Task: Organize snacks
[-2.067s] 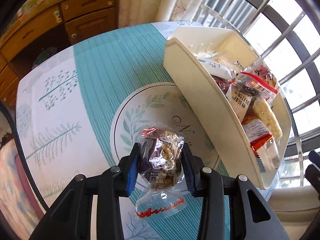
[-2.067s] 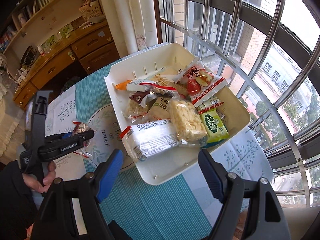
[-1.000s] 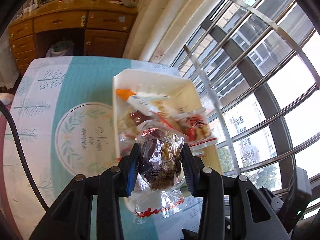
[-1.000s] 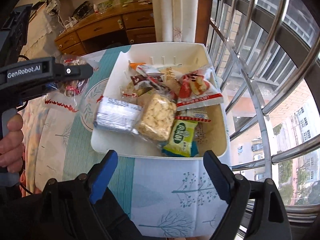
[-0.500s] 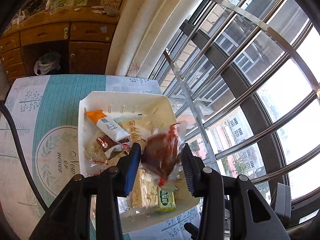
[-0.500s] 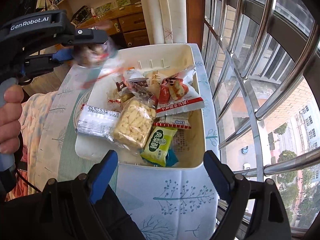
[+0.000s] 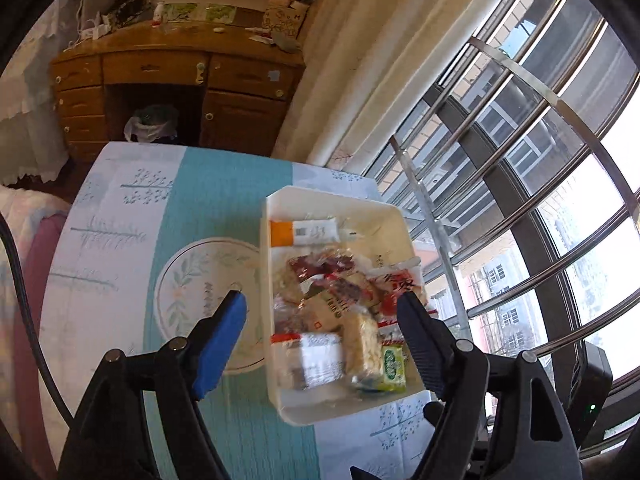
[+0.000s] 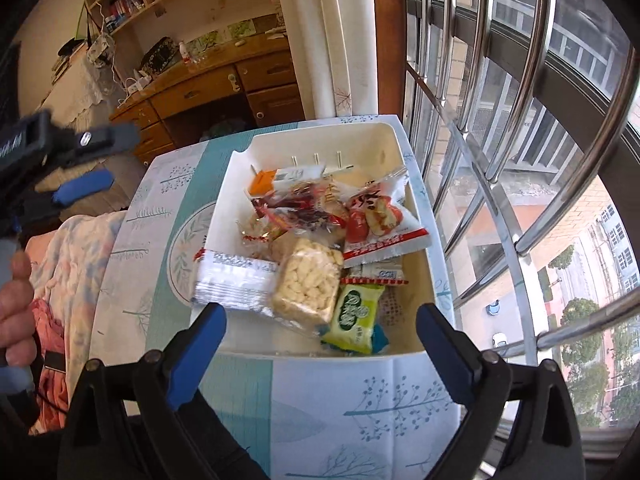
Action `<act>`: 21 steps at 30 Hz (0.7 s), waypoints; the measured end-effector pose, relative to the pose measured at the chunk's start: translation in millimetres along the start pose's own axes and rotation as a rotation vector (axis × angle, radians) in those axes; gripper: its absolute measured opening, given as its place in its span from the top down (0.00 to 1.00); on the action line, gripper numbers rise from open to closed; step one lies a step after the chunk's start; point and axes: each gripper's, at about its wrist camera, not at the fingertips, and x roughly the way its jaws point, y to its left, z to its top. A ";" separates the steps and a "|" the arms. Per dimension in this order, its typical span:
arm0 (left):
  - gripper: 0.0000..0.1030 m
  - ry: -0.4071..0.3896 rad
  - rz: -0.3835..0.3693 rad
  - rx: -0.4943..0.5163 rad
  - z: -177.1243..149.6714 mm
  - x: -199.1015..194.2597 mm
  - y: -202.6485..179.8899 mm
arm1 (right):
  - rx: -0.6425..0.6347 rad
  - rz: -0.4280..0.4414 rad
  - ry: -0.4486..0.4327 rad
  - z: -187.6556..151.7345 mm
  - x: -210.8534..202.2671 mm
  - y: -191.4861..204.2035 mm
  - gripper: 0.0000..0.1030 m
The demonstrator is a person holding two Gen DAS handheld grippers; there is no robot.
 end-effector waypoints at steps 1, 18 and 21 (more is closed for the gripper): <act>0.26 0.005 0.019 -0.014 -8.8 -9.7 14.0 | 0.001 0.002 0.002 -4.2 -1.6 7.3 0.06; 0.11 0.066 0.220 -0.051 -117.0 -133.2 153.2 | 0.028 0.032 0.067 -93.9 -27.7 99.0 0.06; 0.08 0.041 0.216 -0.014 -123.6 -145.7 135.1 | 0.007 0.062 0.073 -102.5 -34.7 106.5 0.06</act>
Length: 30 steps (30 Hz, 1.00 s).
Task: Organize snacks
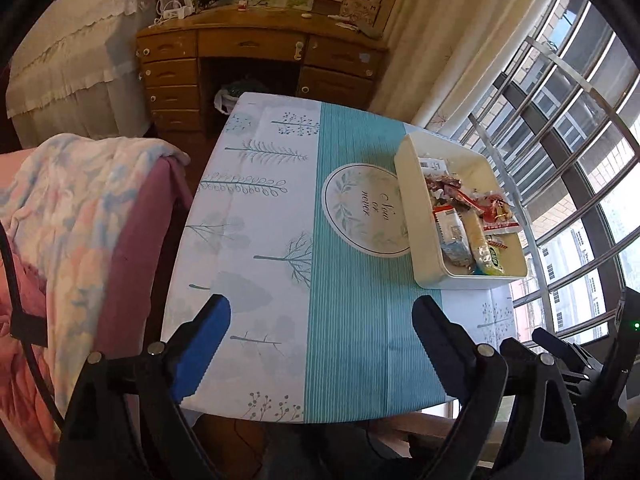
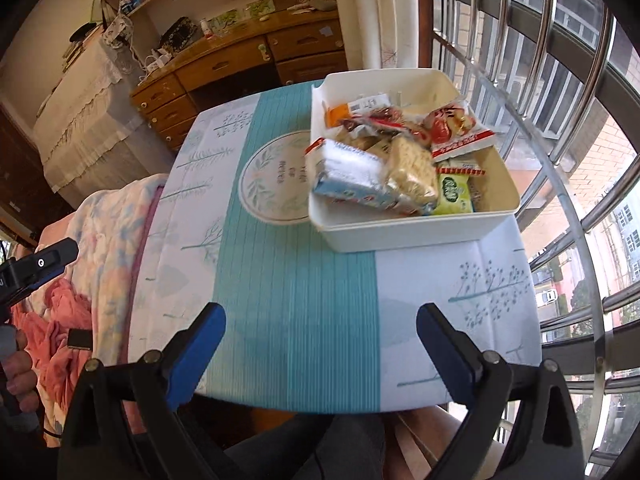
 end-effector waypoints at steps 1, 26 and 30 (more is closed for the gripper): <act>0.06 -0.010 0.000 0.016 -2.7 -5.7 -7.8 | -0.010 0.010 0.003 -1.8 -1.6 1.9 0.06; 0.01 -0.138 0.000 0.079 -10.0 -73.5 -122.4 | -0.127 0.069 -0.108 -3.9 -117.7 -9.1 0.00; 0.01 -0.149 0.038 0.034 -10.8 -74.9 -121.6 | -0.087 0.072 -0.108 -6.1 -117.5 -15.4 0.00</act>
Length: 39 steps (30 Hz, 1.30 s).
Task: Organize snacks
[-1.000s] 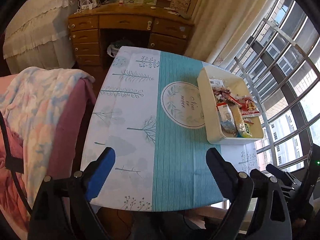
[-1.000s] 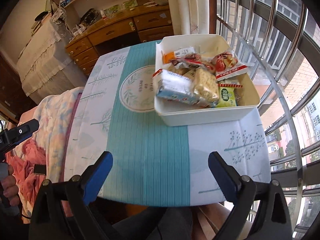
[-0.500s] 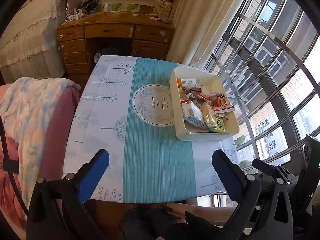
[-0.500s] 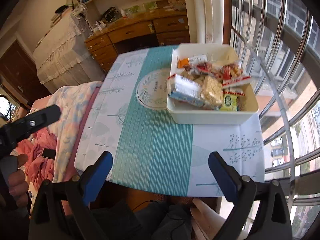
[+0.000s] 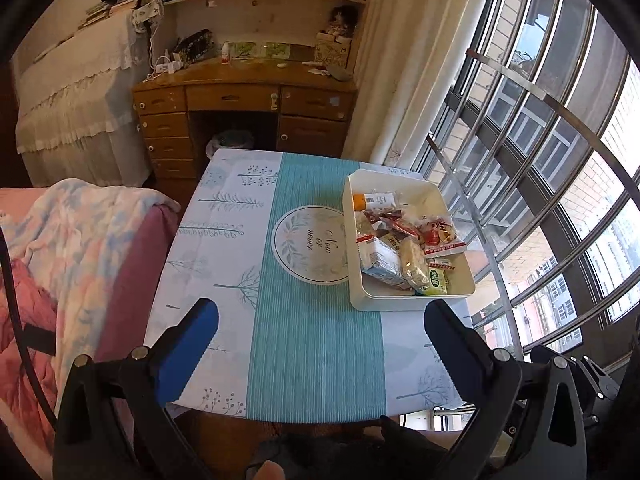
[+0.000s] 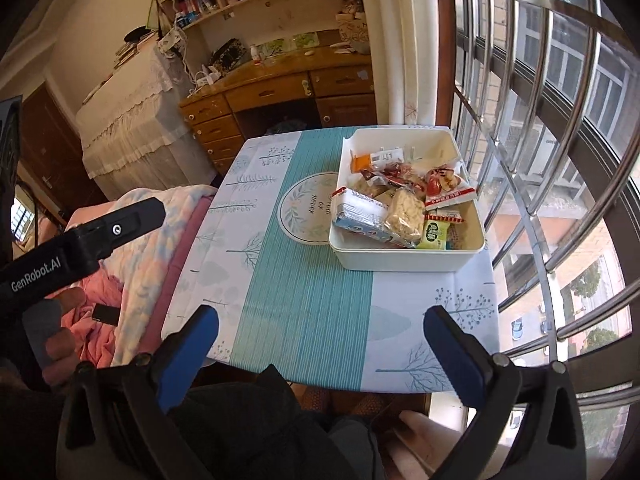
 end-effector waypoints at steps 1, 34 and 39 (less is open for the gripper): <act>0.01 0.002 0.002 -0.005 -1.0 0.2 0.5 | 0.007 -0.014 -0.002 -0.3 0.0 -1.3 0.00; 0.01 -0.029 0.108 0.123 -17.3 -7.7 -17.6 | 0.045 -0.051 -0.109 -4.7 -2.3 0.6 0.00; 0.01 -0.027 0.094 0.136 -14.6 -3.5 -21.2 | 0.052 -0.061 -0.103 -3.3 -2.1 -1.0 0.00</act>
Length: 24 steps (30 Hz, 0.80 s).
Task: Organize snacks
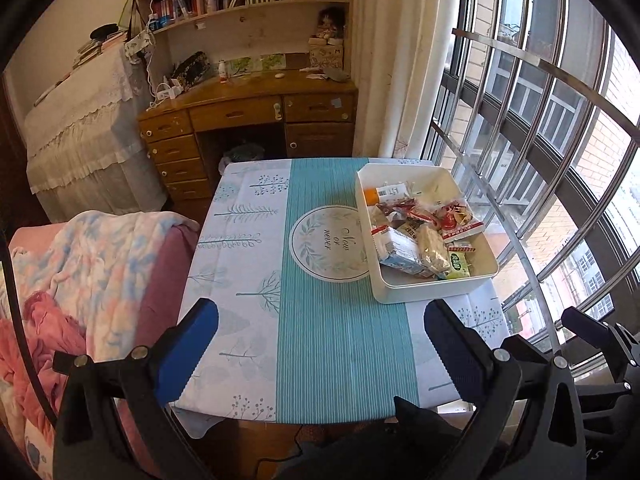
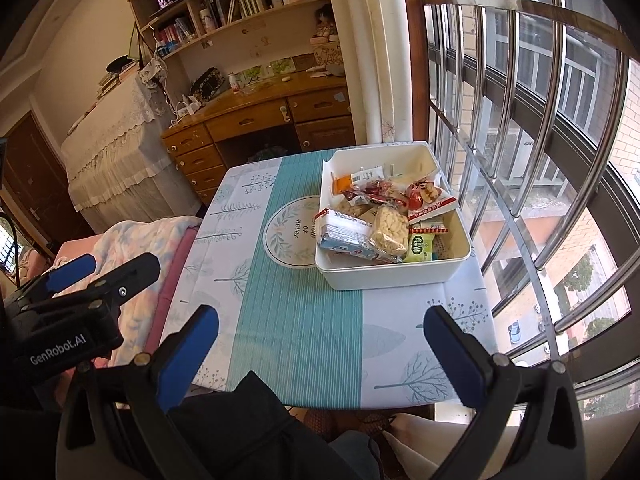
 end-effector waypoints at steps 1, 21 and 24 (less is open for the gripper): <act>0.01 0.000 -0.002 0.004 0.5 0.4 -0.9 | 0.004 -0.002 0.000 0.2 0.1 -1.0 0.00; 0.01 0.038 -0.024 0.010 4.0 15.7 -1.2 | 0.032 -0.017 0.036 4.2 10.1 -4.7 0.00; 0.01 0.040 -0.025 0.006 4.4 16.2 -0.1 | 0.031 -0.016 0.040 4.8 12.1 -4.2 0.00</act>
